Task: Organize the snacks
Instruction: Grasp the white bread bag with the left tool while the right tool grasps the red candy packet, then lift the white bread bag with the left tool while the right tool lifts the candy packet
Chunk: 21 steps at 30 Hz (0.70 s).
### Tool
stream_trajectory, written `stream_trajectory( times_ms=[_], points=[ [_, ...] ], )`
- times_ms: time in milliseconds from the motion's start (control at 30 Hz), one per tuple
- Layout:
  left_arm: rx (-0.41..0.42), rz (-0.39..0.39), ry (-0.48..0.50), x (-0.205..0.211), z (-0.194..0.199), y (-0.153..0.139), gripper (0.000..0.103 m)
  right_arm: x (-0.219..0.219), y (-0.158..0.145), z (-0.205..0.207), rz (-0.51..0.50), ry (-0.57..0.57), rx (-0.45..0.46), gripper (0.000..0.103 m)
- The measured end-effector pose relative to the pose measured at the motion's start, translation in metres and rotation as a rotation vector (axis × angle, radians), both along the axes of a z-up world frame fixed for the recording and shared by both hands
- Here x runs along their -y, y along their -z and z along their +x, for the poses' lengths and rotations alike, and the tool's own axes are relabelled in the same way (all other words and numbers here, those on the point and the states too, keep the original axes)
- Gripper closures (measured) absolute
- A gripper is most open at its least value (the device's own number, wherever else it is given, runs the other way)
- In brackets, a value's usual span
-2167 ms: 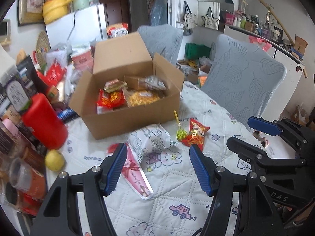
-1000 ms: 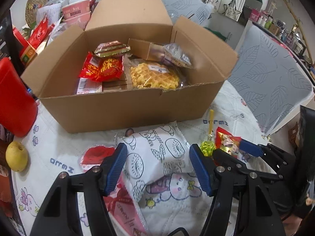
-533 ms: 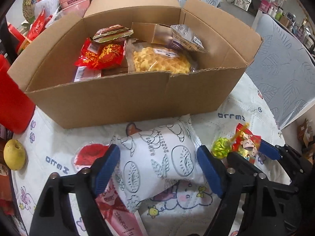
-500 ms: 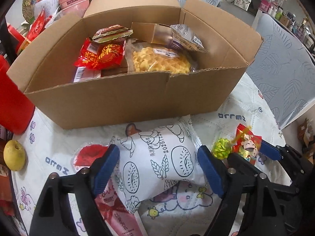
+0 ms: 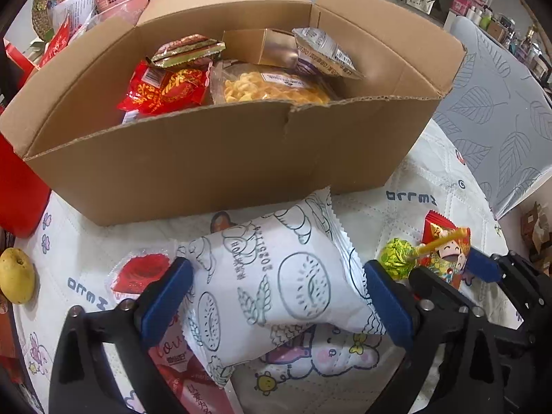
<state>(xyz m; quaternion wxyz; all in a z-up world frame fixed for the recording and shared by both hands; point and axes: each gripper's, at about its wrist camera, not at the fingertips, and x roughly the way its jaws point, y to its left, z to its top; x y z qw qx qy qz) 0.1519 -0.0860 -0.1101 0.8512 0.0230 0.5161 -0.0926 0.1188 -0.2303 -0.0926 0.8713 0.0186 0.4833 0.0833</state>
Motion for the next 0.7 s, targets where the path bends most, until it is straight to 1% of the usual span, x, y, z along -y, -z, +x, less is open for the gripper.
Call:
stream_trajectory(
  times_ms=[33,100,133,233,400,567,633,700],
  points=[
    [0.01,0.009,0.013,-0.001,-0.004,-0.002,0.015,-0.001,0.0,-0.001,0.012,-0.011,-0.001,0.062],
    [0.03,0.029,0.019,0.0,-0.008,-0.005,0.021,-0.001,-0.002,-0.003,0.02,-0.02,0.009,0.07],
    [0.039,0.035,0.02,0.0,-0.011,-0.006,0.026,-0.001,-0.003,-0.005,0.016,-0.02,0.018,0.07],
    [0.068,0.052,0.017,0.001,-0.02,-0.014,0.035,0.002,-0.006,-0.01,0.013,-0.016,0.03,0.07],
    [0.08,0.043,0.034,0.005,-0.032,-0.023,0.039,0.006,-0.015,-0.024,0.049,-0.012,0.045,0.07],
    [0.1,0.024,0.055,0.001,-0.06,-0.04,0.043,0.008,-0.024,-0.042,0.071,-0.011,0.055,0.07],
    [0.113,0.021,0.068,-0.001,-0.071,-0.047,0.047,0.008,-0.026,-0.049,0.08,-0.014,0.057,0.071],
    [0.122,0.017,0.085,0.001,-0.079,-0.051,0.049,0.008,-0.029,-0.058,0.09,-0.021,0.06,0.07]
  ],
)
